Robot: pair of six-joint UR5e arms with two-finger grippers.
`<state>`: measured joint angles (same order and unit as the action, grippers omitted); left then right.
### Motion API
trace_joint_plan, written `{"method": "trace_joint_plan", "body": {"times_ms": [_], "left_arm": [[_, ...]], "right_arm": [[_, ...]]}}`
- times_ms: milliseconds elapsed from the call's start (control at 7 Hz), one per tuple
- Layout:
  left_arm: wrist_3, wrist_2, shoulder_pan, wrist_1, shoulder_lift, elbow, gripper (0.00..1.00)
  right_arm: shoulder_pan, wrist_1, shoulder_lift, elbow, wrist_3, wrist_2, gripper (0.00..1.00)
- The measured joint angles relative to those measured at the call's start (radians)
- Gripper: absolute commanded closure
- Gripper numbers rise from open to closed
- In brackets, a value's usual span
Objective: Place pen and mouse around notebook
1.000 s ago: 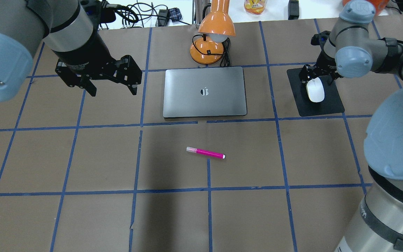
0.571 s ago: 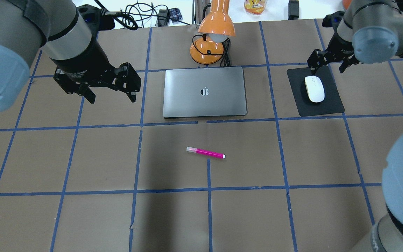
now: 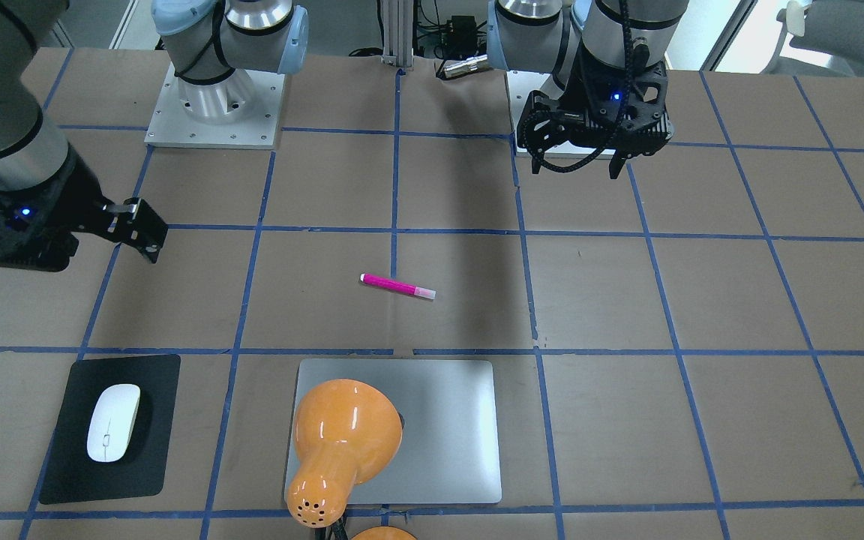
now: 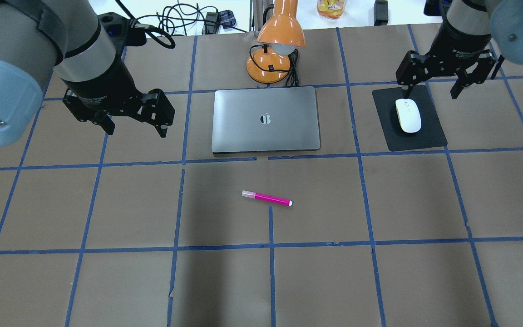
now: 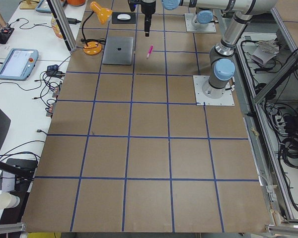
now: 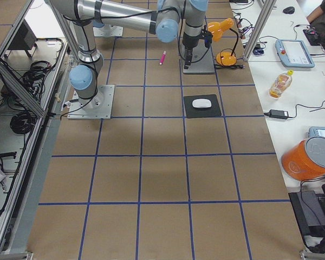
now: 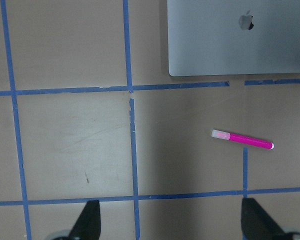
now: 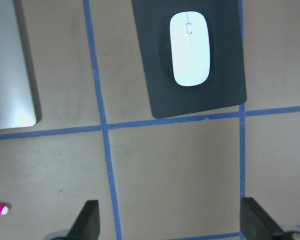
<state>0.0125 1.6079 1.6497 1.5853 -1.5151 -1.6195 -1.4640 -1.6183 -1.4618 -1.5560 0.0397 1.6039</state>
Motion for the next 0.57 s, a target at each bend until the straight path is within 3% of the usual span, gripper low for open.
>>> {"method": "trace_joint_plan", "body": {"times_ms": [571], "left_arm": [[0.009, 0.001, 0.0, -0.002, -0.001, -0.006, 0.0]], "right_arm": [[-0.029, 0.106, -0.086, 0.0, -0.006, -0.009, 0.0]]}}
